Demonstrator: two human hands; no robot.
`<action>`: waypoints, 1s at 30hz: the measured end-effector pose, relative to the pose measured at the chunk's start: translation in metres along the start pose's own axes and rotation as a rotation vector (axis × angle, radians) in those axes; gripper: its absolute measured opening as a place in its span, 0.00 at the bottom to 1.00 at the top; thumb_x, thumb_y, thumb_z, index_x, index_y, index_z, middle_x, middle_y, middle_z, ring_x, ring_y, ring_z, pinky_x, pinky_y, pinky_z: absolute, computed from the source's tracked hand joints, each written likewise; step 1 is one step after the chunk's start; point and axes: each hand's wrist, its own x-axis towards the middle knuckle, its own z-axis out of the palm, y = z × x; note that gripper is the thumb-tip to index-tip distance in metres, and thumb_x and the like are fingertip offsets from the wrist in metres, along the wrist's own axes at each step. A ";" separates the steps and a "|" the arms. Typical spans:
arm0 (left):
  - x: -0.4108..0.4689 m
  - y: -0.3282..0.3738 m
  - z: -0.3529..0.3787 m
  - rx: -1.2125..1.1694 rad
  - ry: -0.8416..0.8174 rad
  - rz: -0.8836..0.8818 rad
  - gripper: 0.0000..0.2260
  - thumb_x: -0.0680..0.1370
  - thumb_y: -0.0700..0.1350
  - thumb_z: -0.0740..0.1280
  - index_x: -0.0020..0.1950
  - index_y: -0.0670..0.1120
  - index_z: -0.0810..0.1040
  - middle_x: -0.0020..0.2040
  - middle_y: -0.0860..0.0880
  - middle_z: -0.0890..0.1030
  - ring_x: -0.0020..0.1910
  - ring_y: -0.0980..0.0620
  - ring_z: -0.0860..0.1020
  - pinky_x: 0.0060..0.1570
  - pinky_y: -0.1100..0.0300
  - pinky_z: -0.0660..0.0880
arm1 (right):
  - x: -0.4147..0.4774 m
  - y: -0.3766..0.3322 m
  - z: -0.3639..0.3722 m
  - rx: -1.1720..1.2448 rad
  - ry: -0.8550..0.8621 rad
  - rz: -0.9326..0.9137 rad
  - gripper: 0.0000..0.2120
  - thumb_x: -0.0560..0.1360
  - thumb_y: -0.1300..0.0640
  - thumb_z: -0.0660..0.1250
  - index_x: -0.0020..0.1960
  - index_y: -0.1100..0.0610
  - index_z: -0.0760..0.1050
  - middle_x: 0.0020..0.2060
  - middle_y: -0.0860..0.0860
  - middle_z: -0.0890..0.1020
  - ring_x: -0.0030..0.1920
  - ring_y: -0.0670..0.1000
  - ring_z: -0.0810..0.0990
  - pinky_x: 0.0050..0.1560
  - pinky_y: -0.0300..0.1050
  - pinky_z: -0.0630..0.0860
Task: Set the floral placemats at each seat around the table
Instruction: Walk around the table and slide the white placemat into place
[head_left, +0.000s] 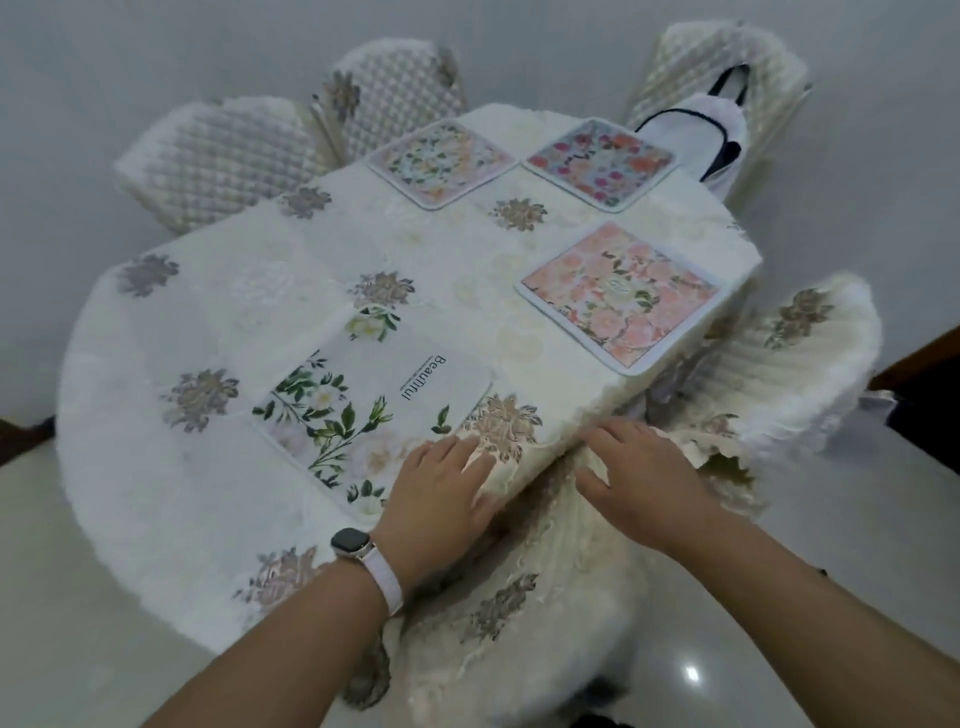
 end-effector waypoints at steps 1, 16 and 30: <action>-0.001 0.004 -0.001 0.016 -0.015 -0.038 0.20 0.74 0.55 0.57 0.60 0.49 0.78 0.63 0.46 0.79 0.61 0.43 0.77 0.59 0.46 0.74 | 0.005 0.007 -0.003 0.013 -0.005 -0.036 0.22 0.79 0.46 0.58 0.71 0.51 0.69 0.67 0.48 0.73 0.65 0.53 0.71 0.62 0.50 0.71; -0.063 0.017 0.010 -0.088 -0.006 -0.621 0.19 0.73 0.53 0.63 0.61 0.48 0.78 0.62 0.48 0.79 0.59 0.44 0.78 0.54 0.50 0.77 | 0.088 0.010 0.014 0.228 -0.357 -0.269 0.21 0.80 0.46 0.59 0.70 0.51 0.69 0.67 0.50 0.72 0.63 0.52 0.73 0.59 0.48 0.71; -0.054 -0.048 0.071 -0.623 0.123 -1.079 0.20 0.77 0.47 0.65 0.70 0.46 0.71 0.66 0.46 0.73 0.62 0.46 0.73 0.59 0.53 0.71 | 0.168 -0.010 0.063 0.358 -0.435 0.023 0.18 0.78 0.53 0.61 0.67 0.55 0.71 0.60 0.55 0.77 0.46 0.50 0.78 0.43 0.44 0.75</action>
